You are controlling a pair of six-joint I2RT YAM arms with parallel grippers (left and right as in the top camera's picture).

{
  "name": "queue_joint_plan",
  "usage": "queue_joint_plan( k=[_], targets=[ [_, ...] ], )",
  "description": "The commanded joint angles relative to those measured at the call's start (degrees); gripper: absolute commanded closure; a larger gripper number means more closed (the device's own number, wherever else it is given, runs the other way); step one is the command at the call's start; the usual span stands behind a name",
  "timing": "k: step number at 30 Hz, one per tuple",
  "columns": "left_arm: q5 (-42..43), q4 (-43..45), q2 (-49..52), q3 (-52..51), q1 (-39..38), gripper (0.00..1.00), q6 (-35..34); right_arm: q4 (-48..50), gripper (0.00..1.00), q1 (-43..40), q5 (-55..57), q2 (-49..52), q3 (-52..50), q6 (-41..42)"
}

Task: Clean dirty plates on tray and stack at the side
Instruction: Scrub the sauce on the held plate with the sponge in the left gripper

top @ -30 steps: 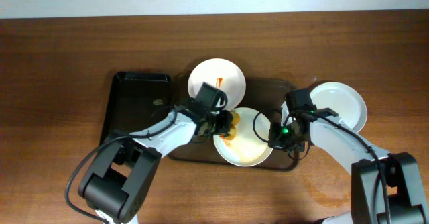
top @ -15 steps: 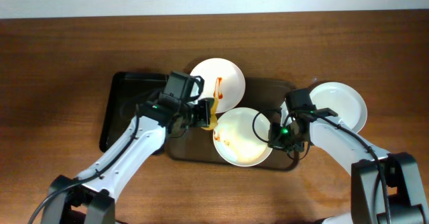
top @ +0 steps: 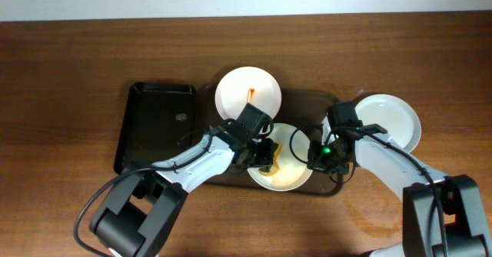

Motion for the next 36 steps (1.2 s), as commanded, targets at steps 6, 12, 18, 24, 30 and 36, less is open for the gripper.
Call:
queue_joint_plan(
  k=[6, 12, 18, 24, 30, 36],
  targets=[
    [-16.4, -6.8, 1.3, -0.2, 3.0, 1.00, 0.7, -0.5, 0.96, 0.3, 1.2, 0.0, -0.5, -0.6],
    [-21.3, -7.3, -3.8, -0.2, 4.5, 1.00, 2.5, -0.5, 0.96, 0.3, 1.2, 0.0, -0.5, -0.6],
    [-26.1, -8.9, -12.9, -0.2, 4.5, 1.00, 4.5, -0.5, 0.96, 0.3, 1.2, 0.0, -0.5, -0.6],
    [-27.1, -13.4, -17.6, -0.2, 5.4, 1.00, 4.5, -0.4, 0.96, 0.3, 2.8, 0.0, -0.5, -0.6],
    [-26.4, -14.3, -17.5, -0.2, 5.4, 1.00, 4.5, 3.9, 0.96, 0.3, 11.9, 0.0, -0.1, -1.1],
    [-26.8, -16.2, -17.5, -0.2, 8.4, 1.00, 4.5, -1.3, 0.96, 0.3, 8.7, 0.0, -0.1, -1.4]
  ],
)
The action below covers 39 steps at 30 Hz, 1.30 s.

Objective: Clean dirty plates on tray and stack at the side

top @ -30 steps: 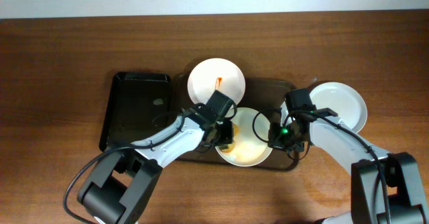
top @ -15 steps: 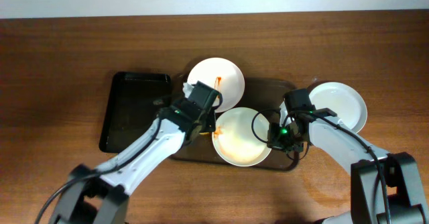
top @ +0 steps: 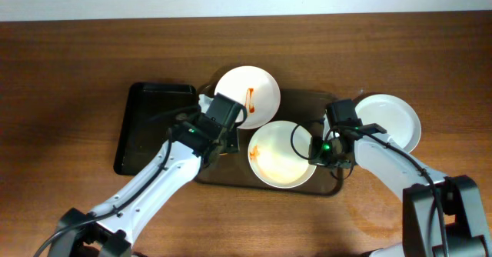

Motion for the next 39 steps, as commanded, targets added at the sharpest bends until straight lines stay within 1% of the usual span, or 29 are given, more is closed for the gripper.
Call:
queue_joint_plan(
  k=[1, 2, 4, 6, 10, 12, 14, 18, 20, 24, 26, 28, 30, 31, 33, 34, 35, 37, 39],
  targets=[
    [-0.8, -1.4, -0.7, -0.7, 2.8, 1.00, 0.9, -4.1, 0.96, -0.1, 2.7, -0.3, -0.3, -0.9],
    [-0.8, -1.7, -0.7, -0.7, 3.3, 1.00, 0.9, -4.9, 0.96, -0.1, 3.3, -1.2, 0.4, -1.0],
    [-0.8, -1.9, -0.7, -0.7, 3.6, 1.00, 0.9, -9.1, 0.96, -0.1, 7.2, -4.5, 5.0, -1.6],
    [-0.8, -1.9, -0.7, -0.7, 3.7, 1.00, 0.9, -15.1, 0.96, 0.0, 13.0, -7.5, 11.6, -2.0],
    [-0.8, -1.8, -0.7, -0.7, 3.7, 1.00, 0.9, -23.5, 0.96, 0.0, 21.2, -9.8, 18.8, -3.8],
    [-0.9, -1.8, -0.7, -0.7, 3.7, 1.00, 0.9, -28.2, 0.96, 0.0, 25.0, -9.8, 20.0, -3.7],
    [-0.8, -1.9, -0.7, -0.7, 3.7, 1.00, 0.9, -30.6, 0.96, 0.0, 25.7, -9.8, 20.0, -3.0],
    [-0.8, -1.8, -0.7, -0.7, 3.7, 1.00, 0.9, -30.1, 0.96, 0.0, 31.2, -9.8, 21.9, -2.7],
    [-0.8, -1.8, -0.7, -0.7, 3.7, 1.00, 0.9, -30.8, 0.96, 0.2, 31.4, -9.8, 24.0, -3.3],
    [-0.8, -1.8, -0.7, -0.7, 3.7, 1.00, 0.9, -33.2, 0.96, 4.5, 32.1, -9.7, 24.0, -3.0],
    [-0.7, -1.8, -0.7, -0.7, 3.7, 1.00, 0.9, -33.7, 0.96, 6.9, 32.5, -9.7, 23.8, -1.5],
    [1.2, -1.4, -0.7, -0.7, 3.7, 1.00, 0.9, -33.8, 0.96, 8.5, 32.2, -9.7, 23.7, -1.3],
    [4.2, 0.1, -0.7, -0.7, 3.7, 1.00, 0.9, -33.8, 0.96, 8.6, 32.0, -9.5, 23.7, 1.2],
    [4.3, 0.4, -0.7, -0.7, 3.7, 1.00, 0.9, -33.7, 0.96, 8.6, 32.0, -9.2, 23.7, 1.4],
    [4.4, 0.3, -0.7, -0.7, 3.7, 1.00, 0.9, -31.8, 0.96, 8.5, 36.9, -8.9, 23.7, 1.4],
    [4.4, 0.3, -0.7, -0.7, 3.7, 1.00, 0.9, -30.6, 0.96, 8.5, 37.6, -8.9, 23.7, 1.4],
    [4.4, 0.3, -0.7, -0.7, 3.7, 1.00, 0.9, -29.7, 0.96, 8.5, 36.6, -8.9, 23.7, 1.4],
    [4.4, 0.3, -0.7, -0.7, 3.7, 1.00, 0.9, -32.2, 0.96, 8.6, 32.1, -8.9, 23.7, 1.4],
    [4.4, 0.3, -0.7, -0.7, 3.7, 1.00, 0.9, -35.4, 0.96, 8.6, 30.6, -8.9, 23.7, 1.4]
  ],
)
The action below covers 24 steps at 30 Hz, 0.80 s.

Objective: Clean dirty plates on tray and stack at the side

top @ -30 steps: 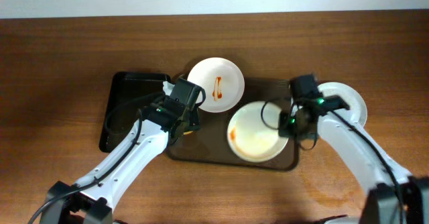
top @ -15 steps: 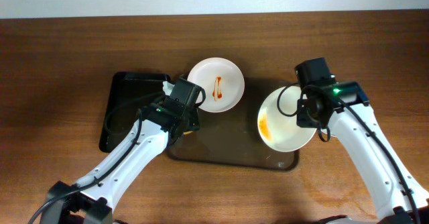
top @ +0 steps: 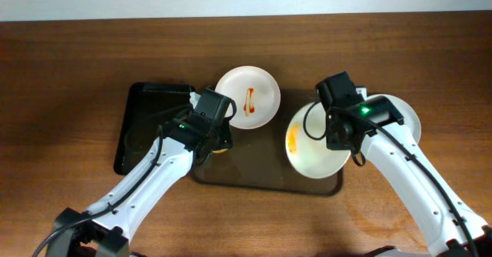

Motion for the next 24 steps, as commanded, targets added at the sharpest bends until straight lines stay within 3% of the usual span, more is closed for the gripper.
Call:
queue_joint_plan(
  k=[1, 5, 9, 24],
  targets=[
    [0.4, 0.2, -0.7, -0.6, 0.2, 1.00, 0.7, -1.5, 0.96, 0.3, -1.8, 0.3, 0.6, 0.7],
    [0.4, 0.1, -0.7, -0.6, 0.2, 1.00, 0.8, 7.1, 0.96, 0.3, 0.3, 0.3, 0.7, 0.7],
    [0.4, 0.2, -0.7, -0.6, 0.2, 1.00, 0.7, 1.5, 0.96, 0.3, -0.3, 0.3, 0.6, 0.7],
    [0.4, 0.2, -0.7, -0.6, 0.2, 1.00, 0.7, 3.4, 0.96, 0.4, 6.9, 0.3, 0.7, 0.3]
  ],
)
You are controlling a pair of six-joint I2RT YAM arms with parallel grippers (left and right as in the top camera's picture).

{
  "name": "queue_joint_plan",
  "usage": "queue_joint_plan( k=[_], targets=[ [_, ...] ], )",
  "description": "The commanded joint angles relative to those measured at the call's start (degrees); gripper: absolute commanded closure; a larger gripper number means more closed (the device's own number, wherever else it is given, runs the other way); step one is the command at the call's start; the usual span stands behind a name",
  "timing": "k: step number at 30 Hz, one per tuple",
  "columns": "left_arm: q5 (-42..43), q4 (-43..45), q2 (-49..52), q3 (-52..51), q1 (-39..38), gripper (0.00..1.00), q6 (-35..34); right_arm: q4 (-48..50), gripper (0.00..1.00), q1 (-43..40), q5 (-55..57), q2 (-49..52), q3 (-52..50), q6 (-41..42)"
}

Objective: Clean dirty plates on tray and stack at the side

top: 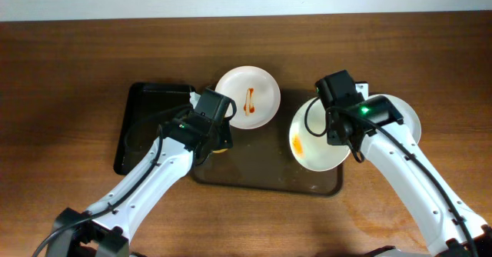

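My right gripper [337, 134] is shut on the right rim of a white plate [314, 138] with an orange smear. It holds the plate over the right end of the brown tray [261, 172], overlapping a clean white plate [400, 118] on the table. A second dirty plate [247, 95], marked with a red streak, sits at the tray's back edge. My left gripper [219, 140] is at the tray's left end, shut on a yellow sponge [223, 147] that is mostly hidden under it.
A black tray [146, 126] lies on the table left of the brown tray, under my left arm. Bare wooden table surrounds both trays.
The right gripper has shifted the orange-smeared plate slightly to the right, farther over the clean plate. The left arm has not moved.
First my left gripper pressed the sponge on the front plate in the tray while the right gripper was at its rim. Then the left gripper was back at the tray's left end. Later the right gripper held that plate toward the clean plate, and now slightly farther over it.
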Motion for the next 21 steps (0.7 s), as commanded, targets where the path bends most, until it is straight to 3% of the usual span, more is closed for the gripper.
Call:
queue_joint_plan(
  k=[1, 5, 9, 11, 21],
  targets=[
    [0.4, 0.2, -0.7, -0.6, 0.2, 1.00, 0.7, -0.7, 0.96, 0.4, 4.2, 0.2, 0.7, 0.5],
    [1.0, 0.2, -0.7, -0.6, 0.2, 1.00, 0.7, -0.6, 0.96, 0.4, -2.6, 0.2, 0.7, 0.6],
    [21.1, 11.5, -0.7, -0.6, -0.1, 1.00, 0.8, 0.2, 0.96, 0.4, -10.2, 0.2, 0.7, 0.6],
    [26.0, 14.3, -0.2, -0.6, -0.3, 1.00, 0.7, 1.0, 0.96, 0.4, -15.5, 0.6, 0.6, 0.6],
    [29.1, 16.1, 9.1, -0.6, -7.5, 1.00, 0.7, 2.7, 0.96, 0.3, -18.3, 13.9, 0.5, 0.6]
  ],
)
